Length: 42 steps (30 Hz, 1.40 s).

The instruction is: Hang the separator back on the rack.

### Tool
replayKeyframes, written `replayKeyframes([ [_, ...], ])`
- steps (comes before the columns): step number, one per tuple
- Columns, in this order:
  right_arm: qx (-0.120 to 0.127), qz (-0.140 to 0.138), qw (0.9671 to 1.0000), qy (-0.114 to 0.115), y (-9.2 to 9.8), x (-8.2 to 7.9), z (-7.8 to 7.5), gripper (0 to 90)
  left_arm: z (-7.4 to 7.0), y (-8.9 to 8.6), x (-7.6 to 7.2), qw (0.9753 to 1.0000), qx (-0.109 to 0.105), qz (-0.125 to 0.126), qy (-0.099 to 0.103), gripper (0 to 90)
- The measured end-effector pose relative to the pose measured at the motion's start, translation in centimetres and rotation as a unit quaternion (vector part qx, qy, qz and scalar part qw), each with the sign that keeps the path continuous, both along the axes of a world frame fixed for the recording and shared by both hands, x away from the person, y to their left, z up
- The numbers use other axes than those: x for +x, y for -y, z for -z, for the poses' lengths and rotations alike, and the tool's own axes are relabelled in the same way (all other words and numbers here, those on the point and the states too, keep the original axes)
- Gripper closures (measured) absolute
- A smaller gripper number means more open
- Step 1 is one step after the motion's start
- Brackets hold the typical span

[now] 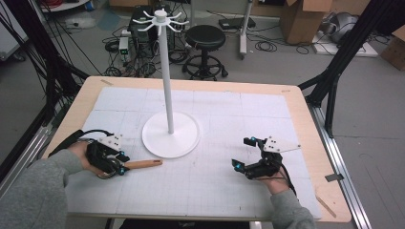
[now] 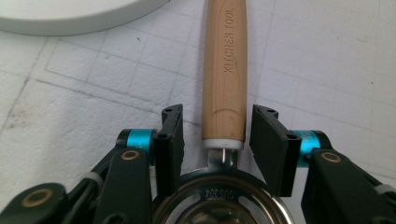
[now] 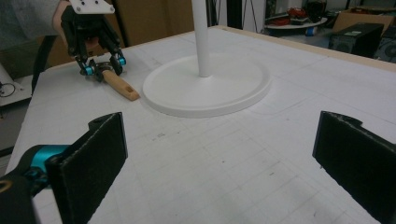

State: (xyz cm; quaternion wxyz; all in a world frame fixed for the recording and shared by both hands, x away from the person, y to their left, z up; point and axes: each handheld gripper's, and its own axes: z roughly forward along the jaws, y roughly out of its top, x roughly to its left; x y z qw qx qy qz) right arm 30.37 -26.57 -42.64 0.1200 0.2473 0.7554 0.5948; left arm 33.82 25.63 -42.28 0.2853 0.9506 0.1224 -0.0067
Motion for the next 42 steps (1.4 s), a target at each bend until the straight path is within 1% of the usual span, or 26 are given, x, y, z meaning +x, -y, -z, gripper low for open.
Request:
replayKeyframes([
  [2, 0.001, 0.000, 1.0000, 0.000, 0.0, 0.0, 0.0, 2.2, 0.0, -0.1, 0.1, 1.0000, 0.004, 0.004, 0.001, 58.5],
  [3, 0.001, 0.001, 1.0000, -0.002, 0.0, 0.0, 0.0, 2.2, 0.0, -0.1, 0.1, 1.0000, 0.000, 0.000, -0.001, 58.9],
  [6, 0.000, 0.000, 1.0000, 0.000, 0.0, 0.0, 0.0, 2.2, 0.0, -0.1, 0.1, 1.0000, -0.002, -0.003, -0.003, 59.7],
  [9, 0.000, 0.000, 1.0000, 0.000, 0.0, 0.0, 0.0, 2.2, 0.0, -0.1, 0.1, 1.0000, 0.002, -0.002, -0.006, 60.7],
  [11, 0.000, 0.000, 1.0000, 0.000, 0.0, 0.0, 0.0, 2.2, 0.0, 0.0, 0.2, 0.9999, 0.003, -0.005, -0.015, 59.1],
  [12, -0.001, 0.000, 1.0000, 0.000, 0.0, 0.0, 0.0, 2.2, 0.0, 0.1, 0.2, 0.9998, -0.002, -0.009, -0.019, 58.1],
  [14, 0.000, 0.001, 1.0000, 0.000, 0.0, 0.0, 0.0, 2.2, 0.0, 0.3, 0.2, 0.9997, 0.003, -0.010, -0.024, 55.8],
  [15, 0.000, 0.000, 1.0000, 0.000, 0.0, 0.0, 0.0, 2.2, -0.1, 0.3, 0.2, 0.9996, 0.007, -0.005, -0.027, 55.0],
  [16, -0.001, 0.001, 1.0000, 0.000, 0.0, 0.0, 0.0, 2.2, -0.1, 0.5, 0.3, 0.9994, 0.009, 0.000, -0.034, 50.5],
  [17, -0.002, 0.001, 1.0000, 0.000, 0.0, 0.0, 0.0, 2.2, -0.2, 0.7, 0.3, 0.9994, 0.019, 0.006, -0.030, 49.0],
  [18, -0.002, 0.001, 1.0000, 0.001, 0.0, 0.0, 0.0, 2.1, -0.2, 0.8, 0.3, 0.9993, 0.025, 0.009, -0.027, 50.3],
  [19, -0.002, 0.001, 1.0000, 0.000, 0.0, 0.0, 0.0, 2.2, -0.3, 0.9, 0.2, 0.9993, 0.029, 0.011, -0.021, 51.2],
  [20, -0.002, 0.001, 1.0000, -0.001, 0.0, 0.0, 0.0, 2.2, -0.3, 0.9, 0.3, 0.9991, 0.036, 0.012, -0.019, 54.1],
  [21, -0.003, 0.001, 1.0000, 0.000, 0.0, 0.0, 0.0, 2.2, -0.3, 0.9, 0.3, 0.9993, 0.028, 0.003, -0.023, 55.4],
  [22, -0.002, 0.001, 1.0000, 0.000, 0.0, 0.0, 0.0, 2.2, -0.2, 0.9, 0.3, 0.9995, 0.025, 0.002, -0.021, 57.1],
  [23, -0.002, 0.000, 1.0000, -0.001, 0.0, 0.0, 0.0, 2.2, -0.4, 0.8, 0.5, 0.9991, 0.039, 0.015, -0.013, 58.8],
  [25, -0.002, 0.000, 1.0000, 0.001, 0.0, 0.0, 0.0, 2.2, -0.4, 0.8, 0.5, 0.9991, 0.039, 0.015, -0.011, 60.6],
  [26, -0.002, 0.001, 1.0000, 0.000, 0.0, 0.0, 0.0, 2.2, -0.4, 0.8, 0.5, 0.9989, 0.042, 0.018, -0.010, 61.5],
  [28, -0.002, 0.001, 1.0000, -0.002, 0.0, 0.0, 0.1, 2.2, -0.4, 0.8, 0.4, 0.9992, 0.035, 0.012, -0.013, 62.8],
  [29, -0.003, 0.001, 1.0000, 0.000, 0.0, 0.1, 0.1, 2.2, -0.4, 0.8, 0.4, 0.9990, 0.039, 0.015, -0.011, 62.8],
  [30, -0.002, 0.000, 1.0000, -0.004, -0.1, 0.0, 0.1, 2.2, -0.4, 0.8, 0.5, 0.9989, 0.043, 0.018, -0.010, 62.9],
  [32, -0.004, 0.001, 1.0000, -0.001, 0.0, 0.1, 0.1, 2.2, -0.4, 0.8, 0.4, 0.9989, 0.043, 0.017, -0.009, 63.5],
  [37, -0.004, 0.002, 1.0000, -0.002, -0.1, 0.0, 0.1, 2.2, -0.4, 0.9, 0.2, 0.9989, 0.044, 0.016, -0.007, 66.3],
  [38, -0.004, 0.002, 1.0000, -0.003, -0.1, 0.0, 0.1, 2.2, -0.5, 0.9, 0.1, 0.9987, 0.045, 0.020, -0.006, 66.9],
  [39, -0.004, 0.002, 1.0000, -0.003, -0.1, 0.0, 0.1, 2.2, -0.4, 0.9, 0.1, 0.9989, 0.043, 0.020, -0.007, 66.9],
  [42, -0.004, 0.001, 1.0000, -0.002, 0.0, 0.0, 0.1, 2.2, -0.5, 1.0, 0.0, 0.9986, 0.048, 0.023, -0.007, 66.5],
])
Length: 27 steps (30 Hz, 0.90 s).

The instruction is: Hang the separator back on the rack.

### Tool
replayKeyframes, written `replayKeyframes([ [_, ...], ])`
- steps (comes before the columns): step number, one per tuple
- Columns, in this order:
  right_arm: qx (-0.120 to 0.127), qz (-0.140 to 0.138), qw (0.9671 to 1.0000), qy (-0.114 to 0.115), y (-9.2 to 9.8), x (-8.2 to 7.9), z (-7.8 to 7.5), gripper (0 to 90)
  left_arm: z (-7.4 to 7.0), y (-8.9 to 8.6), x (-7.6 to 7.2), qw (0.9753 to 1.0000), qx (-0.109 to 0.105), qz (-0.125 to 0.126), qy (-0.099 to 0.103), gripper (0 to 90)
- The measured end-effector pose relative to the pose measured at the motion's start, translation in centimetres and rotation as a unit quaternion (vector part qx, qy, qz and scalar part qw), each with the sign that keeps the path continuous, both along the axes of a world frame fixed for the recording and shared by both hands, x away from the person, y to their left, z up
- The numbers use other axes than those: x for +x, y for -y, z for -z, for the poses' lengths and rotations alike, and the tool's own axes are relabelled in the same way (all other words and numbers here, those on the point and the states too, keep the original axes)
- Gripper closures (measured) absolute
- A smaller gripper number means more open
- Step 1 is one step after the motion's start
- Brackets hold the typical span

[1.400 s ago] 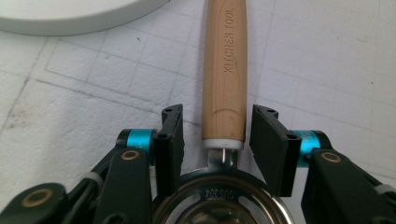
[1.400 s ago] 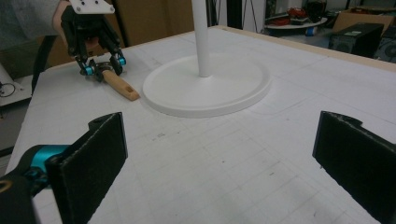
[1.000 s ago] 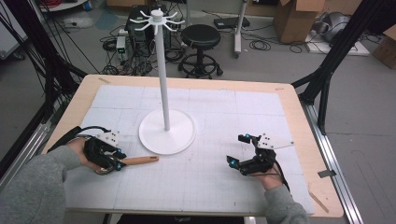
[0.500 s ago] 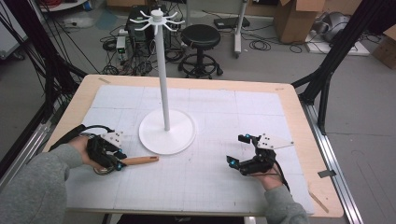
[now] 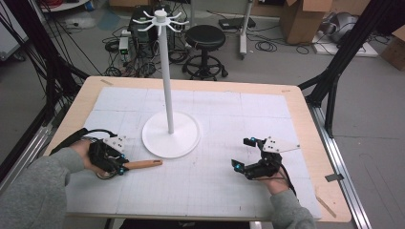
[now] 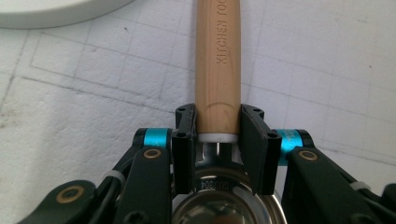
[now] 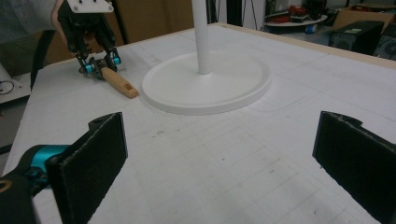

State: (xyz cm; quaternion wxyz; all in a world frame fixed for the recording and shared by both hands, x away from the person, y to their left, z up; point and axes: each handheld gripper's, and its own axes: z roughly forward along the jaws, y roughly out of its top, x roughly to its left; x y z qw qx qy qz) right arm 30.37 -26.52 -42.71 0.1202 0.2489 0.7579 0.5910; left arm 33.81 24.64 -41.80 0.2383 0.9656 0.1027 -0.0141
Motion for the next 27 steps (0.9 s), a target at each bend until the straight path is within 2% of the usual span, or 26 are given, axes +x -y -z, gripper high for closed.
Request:
replayKeyframes([
  [6, -0.002, -0.001, 1.0000, 0.000, -0.04, -0.01, 0.01, 2.2, 0.03, 0.10, -0.07, 1.0000, 0.002, -0.001, 0.004, 68.1],
  [19, 0.000, 0.001, 1.0000, 0.000, -0.02, -0.04, -0.02, 2.2, -0.25, 0.53, -0.38, 0.9996, 0.023, -0.007, 0.015, 69.3],
  [21, -0.001, 0.000, 1.0000, -0.001, -0.02, -0.04, 0.00, 2.2, -0.28, 0.45, -0.43, 0.9998, 0.016, -0.011, 0.008, 69.3],
  [22, -0.001, 0.000, 1.0000, -0.002, -0.03, -0.05, -0.01, 2.2, -0.36, 0.40, -0.41, 0.9997, 0.022, -0.004, 0.010, 69.3],
  [23, -0.001, 0.000, 1.0000, 0.001, -0.04, -0.02, -0.01, 2.2, -0.32, 0.42, -0.54, 0.9997, 0.019, -0.009, 0.008, 69.3],
  [27, -0.001, 0.001, 1.0000, 0.000, 0.00, -0.07, -0.05, 2.2, -0.43, 0.43, -0.86, 0.9996, 0.023, -0.002, 0.014, 69.4],
])
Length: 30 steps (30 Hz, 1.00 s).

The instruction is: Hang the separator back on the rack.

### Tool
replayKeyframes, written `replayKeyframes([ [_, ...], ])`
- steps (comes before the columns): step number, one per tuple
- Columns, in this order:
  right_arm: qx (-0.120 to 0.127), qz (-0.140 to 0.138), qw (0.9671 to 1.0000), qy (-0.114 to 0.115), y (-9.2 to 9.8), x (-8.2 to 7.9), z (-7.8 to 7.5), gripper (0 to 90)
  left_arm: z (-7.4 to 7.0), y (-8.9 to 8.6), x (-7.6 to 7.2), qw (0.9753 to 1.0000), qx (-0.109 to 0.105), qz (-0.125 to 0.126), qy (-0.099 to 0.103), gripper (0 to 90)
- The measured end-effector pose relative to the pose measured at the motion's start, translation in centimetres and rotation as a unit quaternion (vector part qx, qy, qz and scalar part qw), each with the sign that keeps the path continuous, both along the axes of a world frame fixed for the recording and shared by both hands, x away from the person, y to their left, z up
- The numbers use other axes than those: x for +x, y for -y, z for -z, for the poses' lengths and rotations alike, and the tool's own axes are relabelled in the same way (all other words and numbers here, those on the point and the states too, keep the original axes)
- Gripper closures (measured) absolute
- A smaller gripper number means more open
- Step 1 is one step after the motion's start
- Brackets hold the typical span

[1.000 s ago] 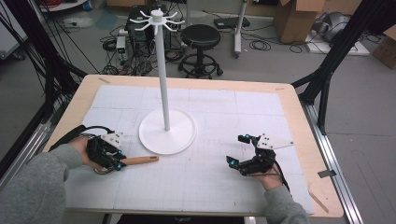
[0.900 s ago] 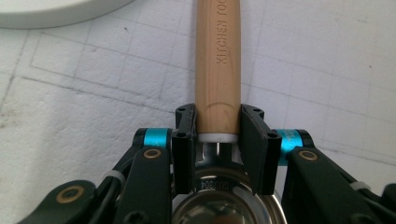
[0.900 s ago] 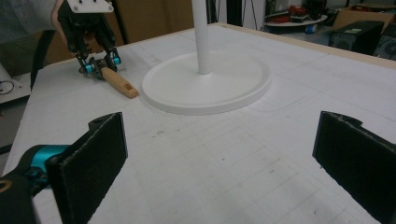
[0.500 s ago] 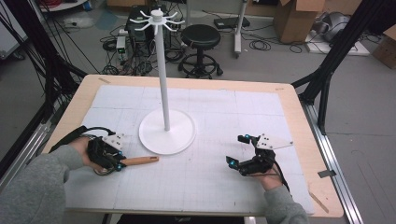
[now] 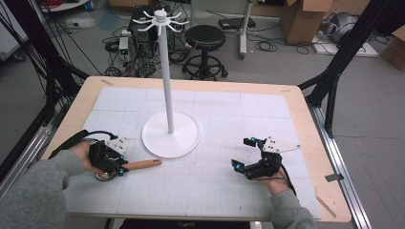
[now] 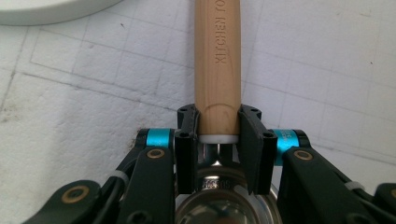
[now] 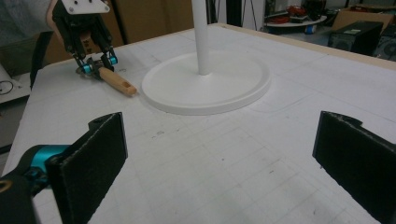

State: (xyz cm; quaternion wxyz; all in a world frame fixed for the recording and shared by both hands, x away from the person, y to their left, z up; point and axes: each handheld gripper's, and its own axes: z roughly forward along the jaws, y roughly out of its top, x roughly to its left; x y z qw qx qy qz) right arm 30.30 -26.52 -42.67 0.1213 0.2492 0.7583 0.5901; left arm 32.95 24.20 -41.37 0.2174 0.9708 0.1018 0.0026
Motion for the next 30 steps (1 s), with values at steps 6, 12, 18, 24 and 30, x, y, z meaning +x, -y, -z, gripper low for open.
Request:
replayKeyframes([
  [6, 0.001, -0.002, 1.0000, 0.001, 0.0, 0.0, 0.0, 2.2, -0.4, -0.1, -0.5, 0.9999, -0.008, 0.001, 0.011, 69.4],
  [12, 0.001, -0.001, 1.0000, 0.002, 0.0, 0.0, 0.0, 2.2, -1.0, -0.4, -1.0, 0.9996, -0.018, -0.003, 0.020, 69.5],
  [18, 0.001, 0.000, 1.0000, 0.004, 0.0, 0.0, 0.0, 2.2, -1.4, -0.6, -1.5, 0.9993, -0.025, -0.008, 0.027, 69.5],
  [24, 0.001, -0.001, 1.0000, 0.003, -0.1, 0.0, 0.0, 2.1, -1.8, -0.8, -1.8, 0.9983, -0.047, -0.016, 0.031, 69.5],
  [30, 0.001, 0.001, 1.0000, 0.004, 0.0, 0.0, -0.1, 2.2, -2.1, -0.9, -2.1, 0.9952, -0.081, -0.033, 0.043, 69.4],
])
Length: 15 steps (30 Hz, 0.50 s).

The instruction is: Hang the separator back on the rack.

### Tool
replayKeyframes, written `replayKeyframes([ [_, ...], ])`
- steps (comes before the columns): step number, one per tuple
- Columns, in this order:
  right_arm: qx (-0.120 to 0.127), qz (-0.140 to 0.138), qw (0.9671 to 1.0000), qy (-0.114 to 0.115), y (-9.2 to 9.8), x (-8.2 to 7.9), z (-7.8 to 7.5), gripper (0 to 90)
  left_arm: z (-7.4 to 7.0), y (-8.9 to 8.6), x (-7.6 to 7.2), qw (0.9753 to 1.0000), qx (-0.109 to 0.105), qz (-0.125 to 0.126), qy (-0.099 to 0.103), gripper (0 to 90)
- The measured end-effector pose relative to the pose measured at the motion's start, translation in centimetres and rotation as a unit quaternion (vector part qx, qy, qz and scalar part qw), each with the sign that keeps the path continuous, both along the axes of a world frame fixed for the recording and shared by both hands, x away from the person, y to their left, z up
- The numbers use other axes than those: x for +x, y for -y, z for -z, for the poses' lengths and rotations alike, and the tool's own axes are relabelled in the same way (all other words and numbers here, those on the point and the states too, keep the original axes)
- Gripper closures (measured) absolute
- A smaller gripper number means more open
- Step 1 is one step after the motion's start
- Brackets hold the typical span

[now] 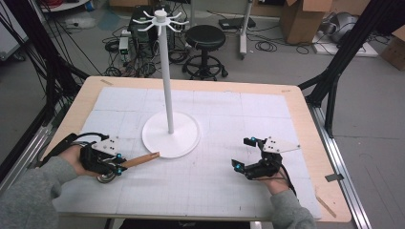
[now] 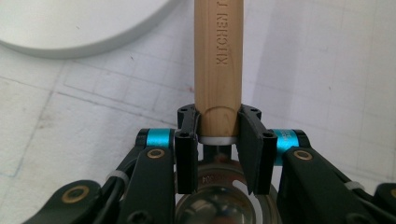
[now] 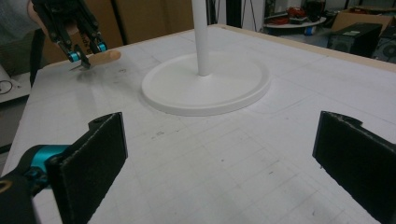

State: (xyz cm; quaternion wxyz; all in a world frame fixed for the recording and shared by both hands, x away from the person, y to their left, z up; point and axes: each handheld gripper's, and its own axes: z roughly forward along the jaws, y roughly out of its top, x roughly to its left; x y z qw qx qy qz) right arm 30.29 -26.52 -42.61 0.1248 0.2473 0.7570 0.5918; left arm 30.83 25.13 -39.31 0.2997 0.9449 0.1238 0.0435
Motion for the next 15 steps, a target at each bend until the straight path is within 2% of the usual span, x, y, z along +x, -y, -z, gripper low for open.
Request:
replayKeyframes([
  [2, -0.001, 0.000, 1.0000, 0.001, 0.01, 0.02, 0.01, 2.2, -0.03, 0.01, -0.15, 0.9997, -0.019, -0.014, 0.000, 69.4],
  [8, 0.000, 0.000, 1.0000, 0.001, 0.03, 0.01, 0.00, 2.2, -0.22, -0.38, -0.16, 0.9978, -0.057, -0.033, 0.003, 69.4],
  [11, 0.001, 0.000, 1.0000, -0.002, 0.04, -0.03, -0.02, 2.2, -0.29, -0.52, -0.17, 0.9962, -0.075, -0.043, 0.008, 69.4],
  [15, 0.001, 0.000, 1.0000, 0.002, 0.07, 0.01, -0.03, 2.2, -0.39, -0.66, -0.29, 0.9924, -0.107, -0.059, 0.012, 69.4],
])
